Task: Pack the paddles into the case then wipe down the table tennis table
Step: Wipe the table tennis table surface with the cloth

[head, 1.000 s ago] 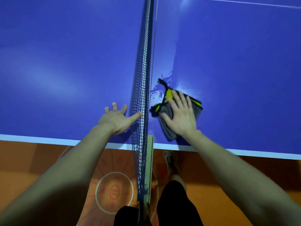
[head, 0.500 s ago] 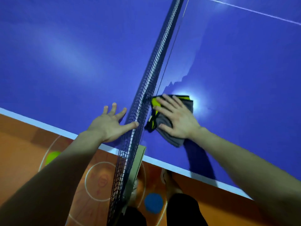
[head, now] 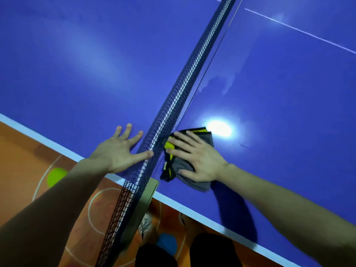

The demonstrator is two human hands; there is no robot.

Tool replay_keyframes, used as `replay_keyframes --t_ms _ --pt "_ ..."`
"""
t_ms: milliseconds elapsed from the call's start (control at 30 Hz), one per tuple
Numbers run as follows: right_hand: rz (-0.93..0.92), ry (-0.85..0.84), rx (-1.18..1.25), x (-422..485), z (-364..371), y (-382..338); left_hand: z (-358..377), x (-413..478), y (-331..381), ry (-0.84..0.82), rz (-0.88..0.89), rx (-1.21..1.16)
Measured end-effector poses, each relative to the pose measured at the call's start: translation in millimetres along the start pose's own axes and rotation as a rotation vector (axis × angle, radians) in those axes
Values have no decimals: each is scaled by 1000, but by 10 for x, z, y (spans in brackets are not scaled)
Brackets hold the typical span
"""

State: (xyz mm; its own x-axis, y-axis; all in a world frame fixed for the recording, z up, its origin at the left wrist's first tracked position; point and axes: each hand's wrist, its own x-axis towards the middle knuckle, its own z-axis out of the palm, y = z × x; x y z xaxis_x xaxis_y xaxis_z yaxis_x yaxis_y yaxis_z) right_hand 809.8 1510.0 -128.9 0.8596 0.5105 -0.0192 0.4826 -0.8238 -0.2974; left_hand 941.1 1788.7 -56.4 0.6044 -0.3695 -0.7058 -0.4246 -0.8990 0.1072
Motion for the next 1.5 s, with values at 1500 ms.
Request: replay_keyframes --t_ms 1500 --pt "1386 364 -73 -1037 -129 332 15 123 71 1 5 52"
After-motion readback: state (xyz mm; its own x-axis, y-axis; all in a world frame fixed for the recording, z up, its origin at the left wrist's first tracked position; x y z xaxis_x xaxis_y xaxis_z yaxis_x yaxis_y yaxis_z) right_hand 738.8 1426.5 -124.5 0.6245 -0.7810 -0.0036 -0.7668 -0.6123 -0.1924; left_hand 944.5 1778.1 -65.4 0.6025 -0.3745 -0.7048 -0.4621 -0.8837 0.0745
